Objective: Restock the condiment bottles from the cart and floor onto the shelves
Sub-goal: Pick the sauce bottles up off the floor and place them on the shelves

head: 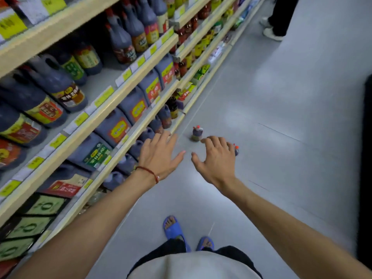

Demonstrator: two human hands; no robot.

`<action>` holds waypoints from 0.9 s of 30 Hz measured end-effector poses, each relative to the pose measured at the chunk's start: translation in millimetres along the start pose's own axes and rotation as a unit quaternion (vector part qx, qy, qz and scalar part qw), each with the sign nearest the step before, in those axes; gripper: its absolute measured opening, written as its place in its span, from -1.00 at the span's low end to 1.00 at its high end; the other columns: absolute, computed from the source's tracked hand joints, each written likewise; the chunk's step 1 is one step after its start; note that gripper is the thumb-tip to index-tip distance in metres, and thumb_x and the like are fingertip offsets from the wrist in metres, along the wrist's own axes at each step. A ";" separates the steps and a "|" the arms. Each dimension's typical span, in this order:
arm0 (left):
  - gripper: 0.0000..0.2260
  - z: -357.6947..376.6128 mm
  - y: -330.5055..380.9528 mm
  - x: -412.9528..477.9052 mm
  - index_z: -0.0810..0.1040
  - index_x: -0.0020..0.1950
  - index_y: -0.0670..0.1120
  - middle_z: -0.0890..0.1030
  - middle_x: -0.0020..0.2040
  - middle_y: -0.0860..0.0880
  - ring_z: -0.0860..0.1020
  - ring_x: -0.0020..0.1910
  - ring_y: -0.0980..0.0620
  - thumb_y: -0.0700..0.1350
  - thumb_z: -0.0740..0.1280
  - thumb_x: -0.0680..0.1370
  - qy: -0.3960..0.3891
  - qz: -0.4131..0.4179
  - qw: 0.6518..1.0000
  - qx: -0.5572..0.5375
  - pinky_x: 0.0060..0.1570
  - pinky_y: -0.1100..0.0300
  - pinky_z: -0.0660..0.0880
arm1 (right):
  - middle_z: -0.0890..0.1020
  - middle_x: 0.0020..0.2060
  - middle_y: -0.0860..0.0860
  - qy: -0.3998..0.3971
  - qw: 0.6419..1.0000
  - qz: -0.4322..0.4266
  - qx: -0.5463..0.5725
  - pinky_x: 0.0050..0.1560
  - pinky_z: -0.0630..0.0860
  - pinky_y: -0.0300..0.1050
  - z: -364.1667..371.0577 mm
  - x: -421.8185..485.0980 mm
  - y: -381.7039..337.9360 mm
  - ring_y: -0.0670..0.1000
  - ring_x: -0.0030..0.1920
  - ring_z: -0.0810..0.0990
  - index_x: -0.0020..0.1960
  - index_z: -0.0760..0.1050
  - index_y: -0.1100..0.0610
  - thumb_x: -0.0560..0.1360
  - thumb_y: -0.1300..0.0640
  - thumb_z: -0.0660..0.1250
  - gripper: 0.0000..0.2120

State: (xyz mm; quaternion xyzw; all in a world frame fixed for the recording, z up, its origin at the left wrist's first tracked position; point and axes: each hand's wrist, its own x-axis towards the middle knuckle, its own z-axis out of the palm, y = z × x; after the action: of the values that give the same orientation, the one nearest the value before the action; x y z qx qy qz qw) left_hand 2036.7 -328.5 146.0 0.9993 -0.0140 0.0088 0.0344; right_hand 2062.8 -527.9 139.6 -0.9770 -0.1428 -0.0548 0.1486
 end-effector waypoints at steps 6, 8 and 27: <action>-0.44 11.4 75.1 0.8 0.49 0.36 -0.06 0.56 0.23 -0.08 0.54 0.13 -0.15 0.30 0.10 0.57 -0.016 0.066 0.998 0.005 -0.02 -0.04 0.47 | 0.66 0.11 0.00 0.018 0.996 0.076 0.031 0.19 0.42 0.09 -14.5 -44.5 71.2 0.14 0.21 0.56 0.18 0.64 0.10 0.49 -0.25 0.22 -0.49; -0.43 17.8 93.2 6.9 0.47 0.41 -0.06 0.56 0.26 -0.08 0.54 0.17 -0.13 0.29 0.13 0.59 -0.023 0.092 0.995 -0.013 0.06 -0.03 0.48 | 0.66 0.14 0.00 0.009 0.995 0.098 0.028 0.19 0.42 0.08 -15.4 -50.8 91.9 0.12 0.19 0.56 0.21 0.63 0.09 0.49 -0.26 0.20 -0.47; -0.51 87.6 108.1 240.8 0.47 0.35 -0.03 0.58 0.22 -0.02 0.55 0.13 -0.10 0.25 0.08 0.61 -0.083 0.286 0.955 0.011 -0.03 -0.01 0.43 | 0.67 0.10 -0.01 0.044 0.934 0.355 -0.012 0.25 0.41 0.08 56.3 61.5 158.2 0.11 0.16 0.58 0.19 0.62 0.09 0.48 -0.20 0.25 -0.54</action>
State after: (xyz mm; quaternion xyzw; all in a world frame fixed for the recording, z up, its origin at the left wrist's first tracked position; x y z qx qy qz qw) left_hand 2275.8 -449.0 70.6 0.9511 -0.3015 -0.0642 0.0183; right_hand 2171.8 -639.2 51.9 -0.9623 0.2206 -0.0430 0.1529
